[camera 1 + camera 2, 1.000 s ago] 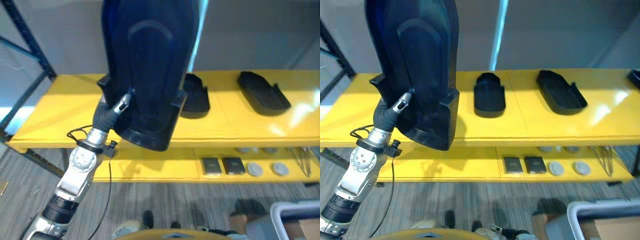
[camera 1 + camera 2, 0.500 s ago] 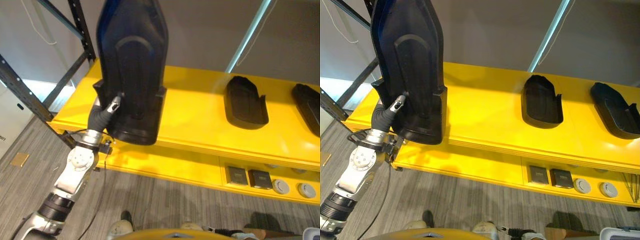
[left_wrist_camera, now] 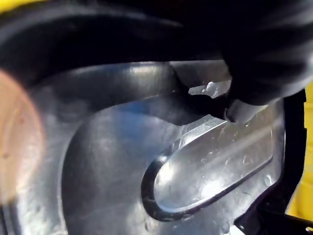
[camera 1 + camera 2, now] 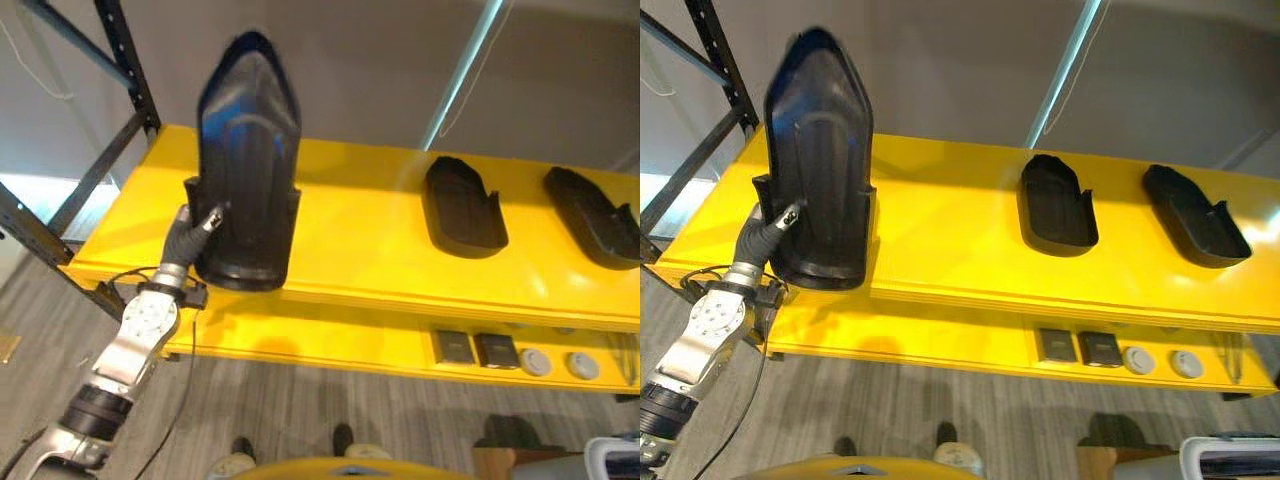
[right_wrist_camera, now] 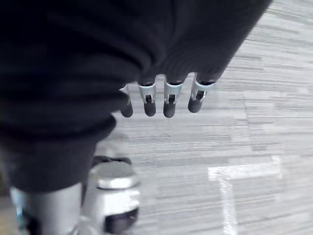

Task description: Move parts from the plastic box to the shelf.

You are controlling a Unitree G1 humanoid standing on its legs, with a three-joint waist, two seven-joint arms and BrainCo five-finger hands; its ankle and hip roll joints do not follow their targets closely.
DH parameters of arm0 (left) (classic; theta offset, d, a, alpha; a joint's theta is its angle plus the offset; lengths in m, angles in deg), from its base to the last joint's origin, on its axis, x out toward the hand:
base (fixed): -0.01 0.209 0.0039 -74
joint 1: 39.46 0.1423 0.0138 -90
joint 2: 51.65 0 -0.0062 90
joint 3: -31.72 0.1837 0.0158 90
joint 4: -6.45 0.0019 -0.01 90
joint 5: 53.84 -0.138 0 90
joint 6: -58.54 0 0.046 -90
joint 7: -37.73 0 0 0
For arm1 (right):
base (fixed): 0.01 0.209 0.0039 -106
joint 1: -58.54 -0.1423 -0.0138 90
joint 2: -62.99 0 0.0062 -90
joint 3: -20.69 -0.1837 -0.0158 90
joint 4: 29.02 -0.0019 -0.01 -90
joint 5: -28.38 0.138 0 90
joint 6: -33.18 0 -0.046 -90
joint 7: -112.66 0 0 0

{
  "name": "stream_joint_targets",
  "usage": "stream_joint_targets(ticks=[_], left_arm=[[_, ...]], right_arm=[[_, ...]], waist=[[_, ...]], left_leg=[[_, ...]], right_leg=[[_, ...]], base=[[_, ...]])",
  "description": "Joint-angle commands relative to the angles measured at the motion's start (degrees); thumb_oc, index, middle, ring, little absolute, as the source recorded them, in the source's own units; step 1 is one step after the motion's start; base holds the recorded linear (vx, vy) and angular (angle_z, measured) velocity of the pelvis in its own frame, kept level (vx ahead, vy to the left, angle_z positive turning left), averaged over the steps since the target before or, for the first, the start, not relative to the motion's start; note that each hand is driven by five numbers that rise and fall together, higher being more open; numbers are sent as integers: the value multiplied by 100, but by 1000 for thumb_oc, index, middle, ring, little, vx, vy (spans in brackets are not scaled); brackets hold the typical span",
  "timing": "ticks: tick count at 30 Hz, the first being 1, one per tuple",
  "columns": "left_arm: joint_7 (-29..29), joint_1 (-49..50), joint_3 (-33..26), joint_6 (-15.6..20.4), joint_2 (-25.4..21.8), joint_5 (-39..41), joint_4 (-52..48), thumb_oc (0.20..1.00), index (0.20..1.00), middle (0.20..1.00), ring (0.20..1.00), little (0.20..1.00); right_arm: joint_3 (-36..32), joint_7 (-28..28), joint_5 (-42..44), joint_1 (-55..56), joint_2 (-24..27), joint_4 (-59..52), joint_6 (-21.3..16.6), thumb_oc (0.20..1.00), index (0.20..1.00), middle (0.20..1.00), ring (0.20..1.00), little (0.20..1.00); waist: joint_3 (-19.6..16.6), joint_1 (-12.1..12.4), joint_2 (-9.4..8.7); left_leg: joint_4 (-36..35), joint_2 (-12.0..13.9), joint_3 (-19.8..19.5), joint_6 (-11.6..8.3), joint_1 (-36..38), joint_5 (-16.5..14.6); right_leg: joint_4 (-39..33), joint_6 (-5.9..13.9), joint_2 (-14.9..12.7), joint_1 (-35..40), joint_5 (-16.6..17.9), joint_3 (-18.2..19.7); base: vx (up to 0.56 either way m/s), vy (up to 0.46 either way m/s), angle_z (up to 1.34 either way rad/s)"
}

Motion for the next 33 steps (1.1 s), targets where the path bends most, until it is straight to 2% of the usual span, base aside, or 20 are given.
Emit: stream_joint_targets(ticks=[1,4,5,7,10,13,15,18,20,21,29,31,32,33], left_arm=[[-86,-819,-434,39,174,361,264,200,200,200,200,200],[-199,-887,-481,-127,155,288,405,200,200,200,200,200],[-255,-945,-504,-256,112,391,496,200,200,200,200,200],[-308,-1074,-521,-289,43,421,767,200,200,200,200,200],[-527,-1247,-572,-262,-18,678,1113,200,200,200,200,200],[-658,-1493,-579,-410,-119,761,1537,200,200,200,200,200],[-764,-1703,-530,-599,-201,787,1863,200,200,200,200,200],[-827,-1891,-441,-700,-319,882,2269,200,200,200,200,200],[-931,-2017,-396,-704,-386,995,2630,200,200,200,200,200],[-938,-2101,-373,-850,-428,1018,2805,200,200,200,200,200],[-996,-2883,-2,-1068,-529,1086,3737,200,200,200,200,200],[-967,-3050,77,-1250,-531,1219,3883,200,200,200,200,200],[-1032,-3126,125,-1333,-548,1183,3972,338,338,338,338,338],[-1052,-3204,180,-1400,-577,1206,4025,705,705,705,705,705]], right_arm=[[60,-119,73,-185,173,338,10,1000,1000,1000,1000,1000],[-105,-122,219,-163,307,295,-65,1000,1000,1000,1000,1000],[-179,50,49,-178,360,217,-12,1000,1000,1000,1000,1000],[-131,174,-144,-143,349,141,-35,1000,1000,1000,1000,1000],[-41,136,26,-81,328,25,-57,1000,1000,1000,1000,1000],[5,300,-11,-88,356,-102,-4,1000,1000,1000,1000,1000],[103,349,98,-149,412,-155,-59,1000,1000,1000,1000,1000],[105,299,338,-259,515,-220,-86,1000,1000,1000,1000,1000],[56,339,402,-320,601,-266,-30,1000,1000,1000,1000,1000],[3,429,421,-329,639,-250,57,1000,1000,1000,1000,1000],[176,623,560,-555,710,-318,86,1000,1000,1000,1000,1000],[222,618,595,-579,716,-339,30,1000,1000,1000,1000,1000],[243,601,637,-585,713,-351,-11,1000,1000,1000,1000,1000],[261,593,688,-607,710,-382,-23,1000,1000,1000,1000,1000]], waist=[[-224,-138,317],[-226,-230,355],[-219,-293,384],[-221,-356,418],[-214,-442,444],[-172,-541,482],[-64,-603,534],[80,-664,603],[170,-716,645],[225,-749,669],[660,-901,702],[730,-928,712],[754,-937,713],[777,-938,710]], left_leg=[[233,39,-767,121,-326,-263],[163,-33,-693,141,-318,-277],[105,-85,-657,157,-320,-276],[49,-125,-593,175,-348,-292],[-8,-159,-561,205,-398,-285],[-8,-148,-523,196,-491,-258],[-8,-119,-495,170,-589,-205],[-8,-106,-495,148,-658,-169],[-8,-95,-484,126,-685,-143],[-8,-87,-477,112,-702,-128],[-8,-21,-483,15,-974,10],[-8,-15,-481,3,-1011,25],[-8,-14,-484,1,-1030,31],[-8,-13,-491,-1,-1052,40]], right_leg=[[269,29,82,-191,-196,214],[183,31,109,-234,-163,291],[133,32,135,-283,-130,354],[109,51,150,-359,-114,397],[97,69,177,-452,-91,474],[116,62,185,-580,-70,548],[138,46,177,-712,-49,605],[145,41,157,-786,-45,655],[141,42,131,-818,-36,694],[139,53,104,-840,-29,720],[130,56,76,-1128,43,812],[123,49,82,-1169,58,833],[116,54,85,-1184,68,841],[113,55,89,-1203,75,845]], base=[[108,-36,-7],[82,17,-7],[44,26,-4],[65,6,-20],[55,-18,-12],[7,11,-8],[-63,45,-8],[-59,49,-14],[-18,49,-11],[-6,20,-5],[-66,10,-5],[-52,14,-3],[-44,-9,-2],[-48,-20,-2]])
